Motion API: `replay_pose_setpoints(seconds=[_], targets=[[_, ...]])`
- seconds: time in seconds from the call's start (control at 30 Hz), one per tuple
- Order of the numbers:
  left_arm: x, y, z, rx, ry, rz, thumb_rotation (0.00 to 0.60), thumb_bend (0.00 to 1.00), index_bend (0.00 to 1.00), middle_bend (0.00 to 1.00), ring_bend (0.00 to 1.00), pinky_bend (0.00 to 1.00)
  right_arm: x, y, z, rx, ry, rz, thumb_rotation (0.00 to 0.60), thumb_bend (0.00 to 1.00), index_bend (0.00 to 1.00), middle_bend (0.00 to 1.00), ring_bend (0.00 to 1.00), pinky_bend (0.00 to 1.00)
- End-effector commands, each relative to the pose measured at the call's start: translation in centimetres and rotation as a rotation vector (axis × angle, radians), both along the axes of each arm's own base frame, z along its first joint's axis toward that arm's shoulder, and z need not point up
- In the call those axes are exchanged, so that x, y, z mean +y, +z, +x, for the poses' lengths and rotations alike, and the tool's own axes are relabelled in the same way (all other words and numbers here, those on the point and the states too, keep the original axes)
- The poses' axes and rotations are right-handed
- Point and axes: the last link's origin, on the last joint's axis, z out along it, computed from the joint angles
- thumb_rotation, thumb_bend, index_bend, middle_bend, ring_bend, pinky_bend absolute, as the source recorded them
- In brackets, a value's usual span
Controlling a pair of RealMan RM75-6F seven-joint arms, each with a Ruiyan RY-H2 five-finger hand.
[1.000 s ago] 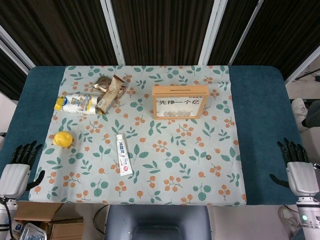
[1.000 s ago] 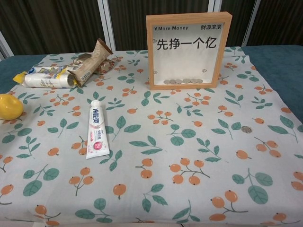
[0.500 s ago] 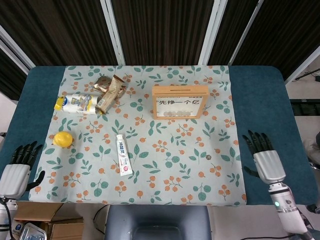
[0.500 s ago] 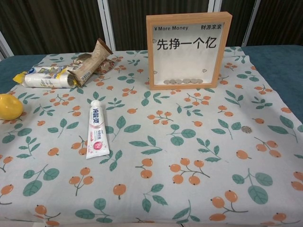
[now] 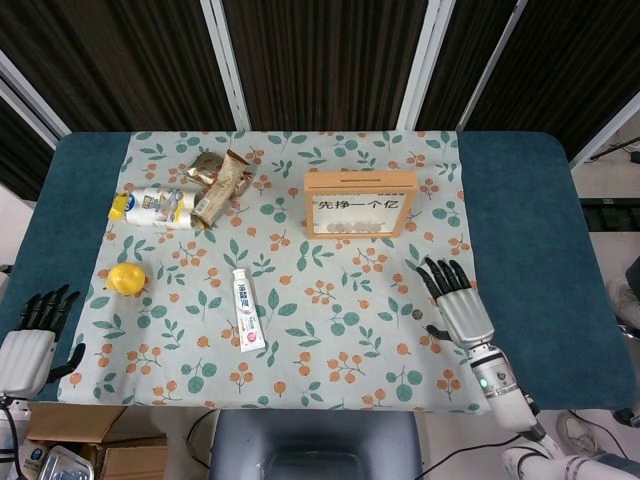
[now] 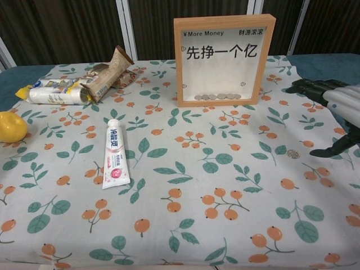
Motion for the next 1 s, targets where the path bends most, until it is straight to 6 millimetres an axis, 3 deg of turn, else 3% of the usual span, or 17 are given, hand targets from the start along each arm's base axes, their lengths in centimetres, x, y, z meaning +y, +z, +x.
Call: replay_pose_setpoints(seconds=[0.03,0.1,0.2,0.57,1.0], targets=[[0.0,0.0,-0.1,-0.002,0.003,-0.001,0.6,0.38,0.0,0.0,0.0,0.0,-0.3,-0.8,0.3,0.001,0.003,0.019,0.6,0.29,0.35,0.0,0.0,0.0],[0.0,-0.1,-0.3,-0.004,0.005,-0.005,0.6,0.38,0.0,0.0,0.0,0.0,-0.4,-1.2,0.2,0.005,-0.003,0.027,0.6,0.29,0.44,0.0,0.0,0.0],[0.0,-0.3,-0.5,-0.005,0.009,-0.01,0.6,0.38,0.0,0.0,0.0,0.0,-0.2,-1.6,-0.2,0.013,-0.014,0.039,0.6,0.29,0.49,0.0,0.0,0.0],[-0.1,-0.3,-0.8,-0.006,0.016,-0.014,0.6,0.38,0.0,0.0,0.0,0.0,-0.2,-2.7,-1.1,0.003,-0.033,0.054,0.6,0.29,0.5,0.0,0.0,0.0],[0.1,-0.4,-0.8,-0.006,0.016,-0.015,0.6,0.38,0.0,0.0,0.0,0.0,-0.4,-3.7,-1.6,-0.012,-0.025,0.063,0.6,0.38,0.53,0.0,0.0,0.0]])
